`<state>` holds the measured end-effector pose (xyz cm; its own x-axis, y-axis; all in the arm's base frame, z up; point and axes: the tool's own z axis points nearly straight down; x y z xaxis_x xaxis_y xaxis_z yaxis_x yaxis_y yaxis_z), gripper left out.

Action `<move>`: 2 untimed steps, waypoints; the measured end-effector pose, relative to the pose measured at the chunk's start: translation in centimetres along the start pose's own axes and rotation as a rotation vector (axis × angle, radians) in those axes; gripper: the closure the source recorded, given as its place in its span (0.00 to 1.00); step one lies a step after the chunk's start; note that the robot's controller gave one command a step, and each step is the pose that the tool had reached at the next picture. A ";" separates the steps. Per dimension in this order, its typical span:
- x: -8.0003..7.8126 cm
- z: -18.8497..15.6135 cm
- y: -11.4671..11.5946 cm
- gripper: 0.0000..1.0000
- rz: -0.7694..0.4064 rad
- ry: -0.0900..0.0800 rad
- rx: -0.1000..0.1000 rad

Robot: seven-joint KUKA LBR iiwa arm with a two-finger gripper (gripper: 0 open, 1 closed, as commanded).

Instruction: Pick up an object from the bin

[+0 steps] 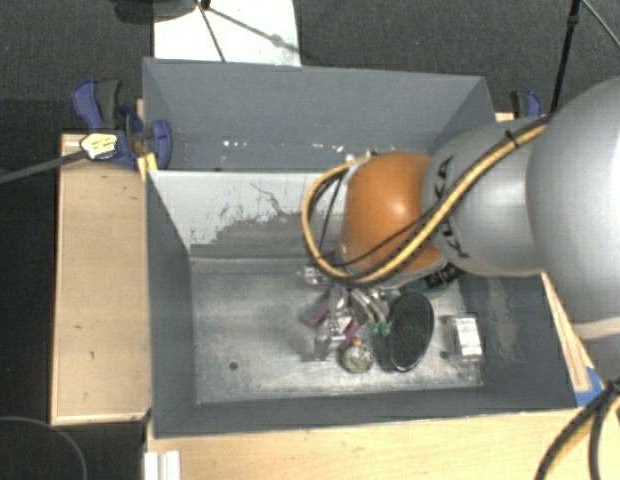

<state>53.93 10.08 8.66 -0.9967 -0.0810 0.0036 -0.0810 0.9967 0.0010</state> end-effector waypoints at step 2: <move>0.7 0.9 -5.9 1.00 0.092 -0.003 0.000</move>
Offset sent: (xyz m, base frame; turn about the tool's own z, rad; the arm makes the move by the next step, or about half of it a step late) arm -0.0027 -0.0598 -0.0087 0.0845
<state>53.67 4.09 7.78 -0.9999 0.0105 0.0006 0.0105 0.9999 0.0006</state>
